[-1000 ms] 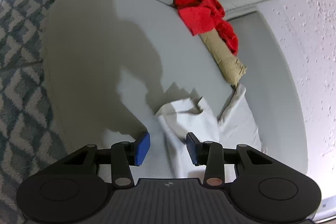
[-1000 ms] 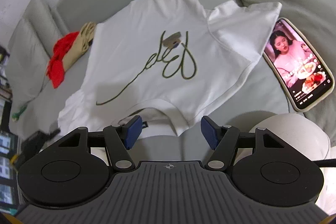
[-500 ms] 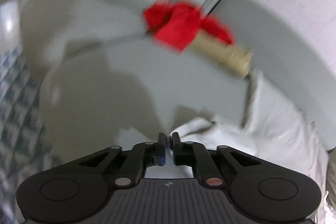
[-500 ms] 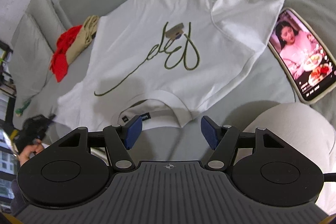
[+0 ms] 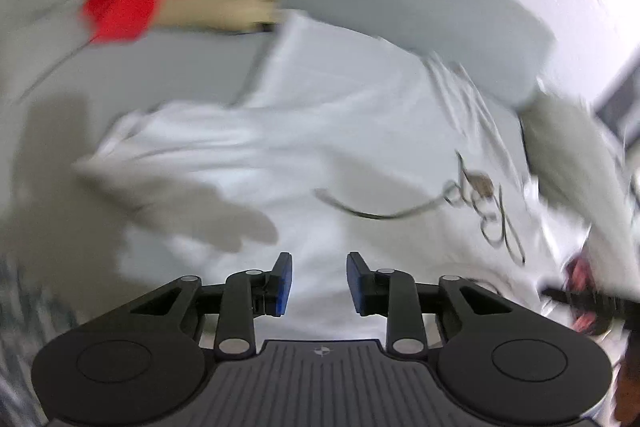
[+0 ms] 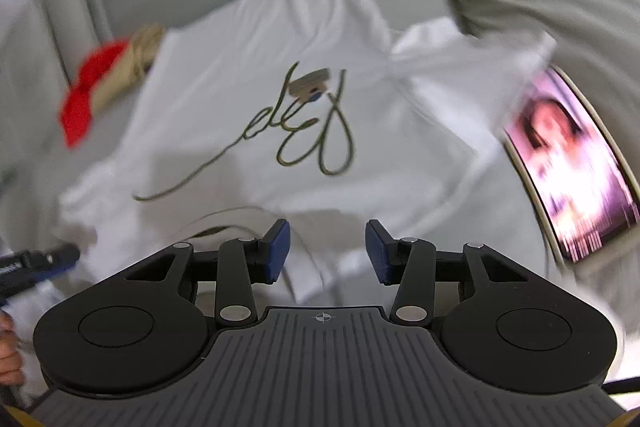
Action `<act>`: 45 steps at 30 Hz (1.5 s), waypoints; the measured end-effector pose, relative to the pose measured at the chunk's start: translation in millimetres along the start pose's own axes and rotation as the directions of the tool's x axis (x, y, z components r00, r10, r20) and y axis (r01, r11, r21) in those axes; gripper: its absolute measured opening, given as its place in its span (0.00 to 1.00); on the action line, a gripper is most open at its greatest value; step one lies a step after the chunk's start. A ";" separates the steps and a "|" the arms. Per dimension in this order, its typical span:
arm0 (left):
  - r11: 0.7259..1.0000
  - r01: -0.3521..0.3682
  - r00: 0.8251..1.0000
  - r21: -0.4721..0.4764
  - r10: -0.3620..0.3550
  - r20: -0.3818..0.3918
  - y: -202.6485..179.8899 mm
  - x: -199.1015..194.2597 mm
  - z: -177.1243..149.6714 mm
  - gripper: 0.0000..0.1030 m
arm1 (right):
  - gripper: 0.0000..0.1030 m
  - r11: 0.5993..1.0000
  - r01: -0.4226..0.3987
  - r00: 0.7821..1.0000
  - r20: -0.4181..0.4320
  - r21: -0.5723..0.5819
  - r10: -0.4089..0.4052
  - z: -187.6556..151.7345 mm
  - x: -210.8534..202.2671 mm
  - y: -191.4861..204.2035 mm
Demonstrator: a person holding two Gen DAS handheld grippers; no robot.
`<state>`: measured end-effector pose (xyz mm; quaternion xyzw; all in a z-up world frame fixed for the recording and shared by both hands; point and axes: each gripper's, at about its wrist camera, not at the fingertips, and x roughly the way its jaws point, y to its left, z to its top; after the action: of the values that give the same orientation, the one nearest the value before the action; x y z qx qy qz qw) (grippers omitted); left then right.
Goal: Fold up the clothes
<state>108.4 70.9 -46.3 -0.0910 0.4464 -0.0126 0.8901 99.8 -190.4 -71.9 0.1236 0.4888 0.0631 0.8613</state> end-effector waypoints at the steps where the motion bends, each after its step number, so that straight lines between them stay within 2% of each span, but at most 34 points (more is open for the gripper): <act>1: 0.999 -0.033 0.999 0.031 0.033 0.023 -13.8 8.8 -2.1 0.31 | 0.47 0.999 0.019 1.000 0.001 -0.030 -0.019 7.0 8.9 7.8; 3: 0.988 -0.117 0.991 0.104 0.109 0.081 -36.5 26.1 -3.0 0.39 | 0.49 0.995 0.054 0.999 0.013 -0.080 -0.053 20.2 23.8 21.1; 5: 0.973 -0.166 0.985 0.163 0.156 0.072 -46.5 43.0 -4.5 0.40 | 0.51 0.991 0.083 0.997 0.002 -0.109 -0.083 29.0 40.0 27.8; 7: 0.974 -0.146 0.989 0.174 0.150 -0.008 -44.9 54.7 -10.5 0.38 | 0.52 0.986 0.104 0.994 -0.026 -0.132 -0.109 33.4 55.0 30.2; 10: 0.957 -0.141 0.989 0.252 0.145 0.002 -47.2 49.5 -30.4 0.38 | 0.53 0.966 0.125 0.989 -0.055 -0.225 -0.141 19.6 63.9 28.8; 12: 0.948 -0.139 0.989 0.287 0.147 -0.007 -51.8 41.1 -38.8 0.36 | 0.53 0.956 0.137 0.984 -0.076 -0.261 -0.162 6.3 54.0 30.2; 14: 0.953 -0.128 0.988 0.275 0.146 -0.043 -51.2 33.5 -40.7 0.35 | 0.54 0.960 0.120 0.982 -0.110 -0.253 -0.152 -5.7 40.3 26.8; 17: 0.973 -0.025 0.981 0.231 0.068 -0.181 -44.3 18.2 -46.4 0.35 | 0.54 0.965 0.101 0.982 -0.131 -0.244 -0.136 -23.7 17.7 21.9; 18: 0.977 -0.001 0.976 0.215 0.048 -0.214 -40.8 13.0 -46.6 0.35 | 0.59 0.969 0.089 0.976 -0.173 -0.229 -0.131 -26.6 13.0 19.9; 20: 0.984 0.000 0.984 0.176 0.032 -0.177 -33.7 -1.7 -45.0 0.38 | 0.57 0.979 0.062 0.965 -0.238 -0.197 -0.109 -32.9 4.0 15.8; 21: 0.987 -0.007 0.989 0.162 0.031 -0.143 -30.7 -8.4 -42.6 0.39 | 0.57 0.982 0.052 0.969 -0.228 -0.181 -0.093 -35.2 -2.3 14.4; 23: 0.992 -0.033 0.996 0.120 0.042 -0.077 -24.6 -16.5 -36.5 0.43 | 0.58 0.982 0.051 0.981 -0.173 -0.182 -0.083 -35.2 -11.4 18.3; 26: 0.996 -0.060 0.997 0.073 0.064 -0.053 -21.9 -11.7 -31.2 0.46 | 0.58 0.982 0.048 0.994 -0.092 -0.183 -0.066 -35.0 -24.4 24.4; 29: 0.991 -0.091 0.996 0.100 0.093 -0.012 -31.8 0.2 -35.0 0.52 | 0.57 0.982 0.001 0.999 -0.038 -0.189 -0.008 -29.8 -24.3 33.5; 32: 0.980 -0.098 0.994 0.171 0.106 -0.037 -45.7 15.1 -43.8 0.51 | 0.54 0.978 0.007 1.000 -0.017 -0.210 -0.011 -26.6 -11.2 41.8; 33: 0.980 -0.078 0.994 0.182 0.091 -0.066 -47.9 19.3 -47.4 0.51 | 0.53 0.976 0.019 1.000 -0.019 -0.218 -0.024 -26.2 -5.2 43.9; 34: 0.980 -0.054 0.993 0.192 0.073 -0.097 -49.9 23.4 -51.1 0.53 | 0.53 0.976 0.023 0.999 -0.037 -0.217 -0.032 -27.5 0.6 42.6; 37: 0.977 -0.045 0.991 0.209 0.069 -0.111 -51.7 22.8 -58.1 0.55 | 0.54 0.976 0.033 0.995 -0.088 -0.217 -0.054 -31.5 17.0 38.5; 39: 0.980 -0.030 0.987 0.197 0.060 -0.151 -48.4 21.3 -58.3 0.56 | 0.55 0.974 0.021 0.994 -0.095 -0.228 -0.044 -35.5 14.0 35.5; 41: 0.982 -0.005 0.979 0.187 0.043 -0.199 -45.7 18.3 -58.1 0.55 | 0.61 0.979 0.010 0.984 -0.171 -0.203 -0.046 -36.4 11.1 32.7; 43: 0.983 0.013 0.981 0.181 0.022 -0.191 -44.9 8.2 -56.7 0.55 | 0.57 0.988 -0.027 0.972 -0.234 -0.154 -0.010 -38.3 5.1 26.9; 45: 0.988 0.023 0.987 0.150 0.001 -0.163 -41.3 -4.1 -48.9 0.58 | 0.58 0.990 -0.066 0.974 -0.222 -0.121 0.037 -36.9 -9.0 22.0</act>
<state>69.4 23.4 -64.5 -0.0244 0.5147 -0.0588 0.8550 63.8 -165.8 -76.6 0.0732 0.5722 0.1299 0.8065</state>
